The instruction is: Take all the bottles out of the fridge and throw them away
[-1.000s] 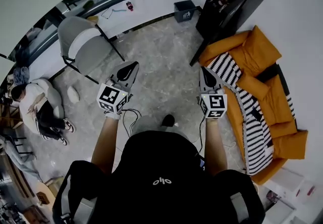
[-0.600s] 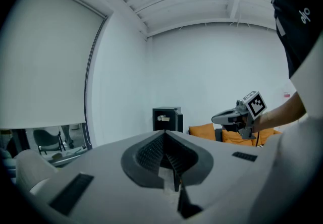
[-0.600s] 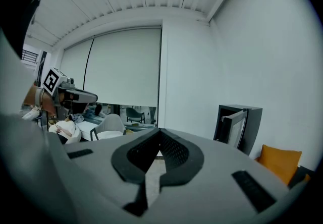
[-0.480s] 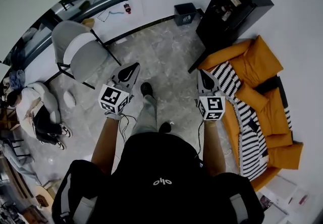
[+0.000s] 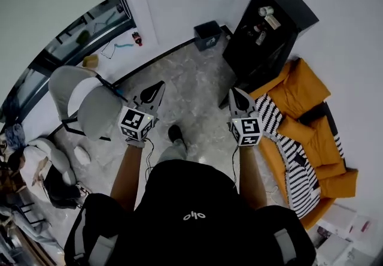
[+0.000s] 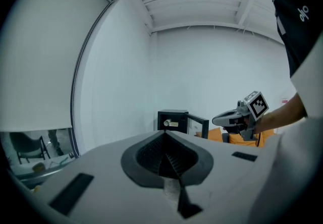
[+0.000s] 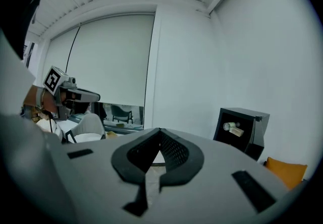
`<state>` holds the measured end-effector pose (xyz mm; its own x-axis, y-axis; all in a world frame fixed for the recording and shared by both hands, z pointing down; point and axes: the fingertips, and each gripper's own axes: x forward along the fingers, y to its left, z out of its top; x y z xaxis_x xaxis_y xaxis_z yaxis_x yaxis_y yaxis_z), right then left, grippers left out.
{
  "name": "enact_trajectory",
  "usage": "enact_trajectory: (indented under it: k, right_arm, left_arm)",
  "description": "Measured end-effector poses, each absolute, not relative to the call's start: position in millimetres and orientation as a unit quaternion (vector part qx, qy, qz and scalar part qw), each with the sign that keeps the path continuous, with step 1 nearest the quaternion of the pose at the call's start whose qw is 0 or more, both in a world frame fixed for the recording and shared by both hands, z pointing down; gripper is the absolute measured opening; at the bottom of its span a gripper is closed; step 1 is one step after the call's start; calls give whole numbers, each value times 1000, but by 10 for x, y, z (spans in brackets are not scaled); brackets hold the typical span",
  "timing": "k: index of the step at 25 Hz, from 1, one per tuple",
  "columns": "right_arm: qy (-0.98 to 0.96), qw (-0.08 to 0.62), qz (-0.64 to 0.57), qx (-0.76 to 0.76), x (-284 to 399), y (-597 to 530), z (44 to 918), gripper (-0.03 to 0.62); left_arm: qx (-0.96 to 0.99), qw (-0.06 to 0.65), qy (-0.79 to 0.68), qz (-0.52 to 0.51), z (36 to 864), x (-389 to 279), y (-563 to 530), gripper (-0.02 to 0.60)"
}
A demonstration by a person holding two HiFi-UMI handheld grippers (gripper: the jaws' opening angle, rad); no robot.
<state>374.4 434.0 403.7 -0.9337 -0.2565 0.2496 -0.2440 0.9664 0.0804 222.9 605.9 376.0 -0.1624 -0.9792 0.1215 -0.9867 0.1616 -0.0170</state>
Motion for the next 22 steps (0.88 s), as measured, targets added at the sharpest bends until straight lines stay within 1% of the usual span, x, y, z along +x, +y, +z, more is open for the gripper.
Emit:
enact_trajectory:
  k: [4, 7, 15, 22]
  right_arm:
    - [-980, 132, -26, 148, 3309, 4220, 3985, 8]
    - [-977, 137, -31, 160, 3105, 4144, 3993, 8]
    - [-970, 154, -30, 183, 2886, 3949, 4082, 8]
    - [-970, 150, -26, 192, 2626, 3737, 4133, 8]
  left_arm:
    - [665, 40, -745, 38, 3736, 1722, 5852, 5]
    - [677, 42, -734, 38, 3787, 1453, 5702, 5]
    - [683, 43, -729, 20, 3824, 1069, 5519, 5]
    - [687, 43, -725, 26, 3866, 815, 5307, 5]
